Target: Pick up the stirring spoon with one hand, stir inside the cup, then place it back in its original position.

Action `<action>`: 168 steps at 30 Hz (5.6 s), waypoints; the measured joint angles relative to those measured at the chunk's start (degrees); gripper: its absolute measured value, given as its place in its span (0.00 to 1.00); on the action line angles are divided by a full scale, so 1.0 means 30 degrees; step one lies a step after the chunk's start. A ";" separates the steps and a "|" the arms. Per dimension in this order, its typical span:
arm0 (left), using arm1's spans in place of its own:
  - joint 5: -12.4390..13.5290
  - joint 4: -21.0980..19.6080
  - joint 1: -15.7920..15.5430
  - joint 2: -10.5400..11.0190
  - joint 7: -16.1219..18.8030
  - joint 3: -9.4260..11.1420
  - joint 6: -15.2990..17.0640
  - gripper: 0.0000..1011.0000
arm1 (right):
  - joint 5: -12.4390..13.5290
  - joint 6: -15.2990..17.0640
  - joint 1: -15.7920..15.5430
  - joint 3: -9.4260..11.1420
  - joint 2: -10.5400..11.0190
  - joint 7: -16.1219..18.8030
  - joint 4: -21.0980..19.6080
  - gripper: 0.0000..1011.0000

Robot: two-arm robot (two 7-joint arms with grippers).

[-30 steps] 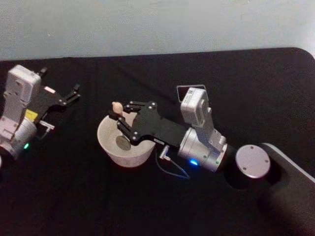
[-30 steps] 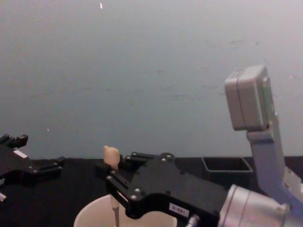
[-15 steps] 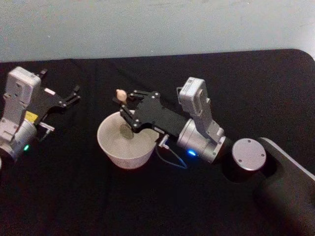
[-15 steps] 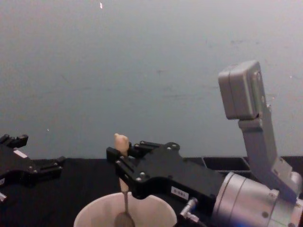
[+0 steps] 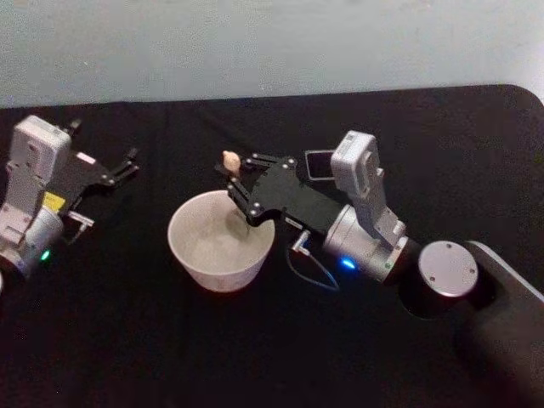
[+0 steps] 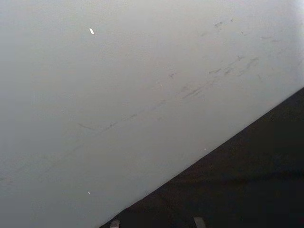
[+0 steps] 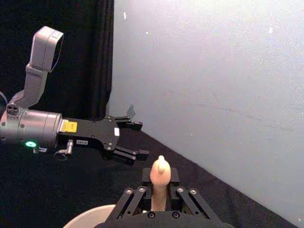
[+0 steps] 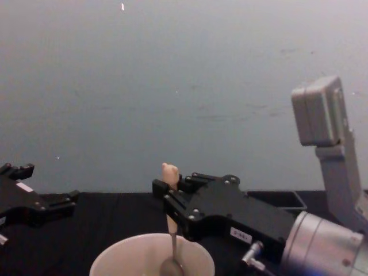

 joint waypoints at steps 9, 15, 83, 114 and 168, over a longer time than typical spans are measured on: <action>0.0000 0.0001 0.0001 0.0000 0.0000 0.0000 0.0000 0.99 | 0.0368 0.0344 -0.0713 0.0026 0.0395 0.0295 -0.0959 0.20; -0.0001 0.0001 0.0001 0.0000 0.0000 -0.0001 0.0000 0.99 | 0.0475 0.0526 -0.1095 -0.0197 0.0586 0.0478 -0.1467 0.20; 0.0000 0.0001 0.0001 0.0000 0.0000 -0.0001 0.0000 0.99 | 0.0384 0.0816 -0.0764 0.0042 0.0199 -0.0016 -0.1193 0.20; 0.0000 0.0001 0.0000 0.0000 0.0000 0.0000 0.0000 0.99 | 0.4520 0.2306 -0.1300 0.2149 0.3050 0.0906 -0.7013 0.19; 0.0000 0.0001 0.0001 0.0000 0.0000 0.0000 0.0000 0.99 | 0.9240 0.1502 0.1406 0.2550 0.4349 0.5075 -0.1336 0.19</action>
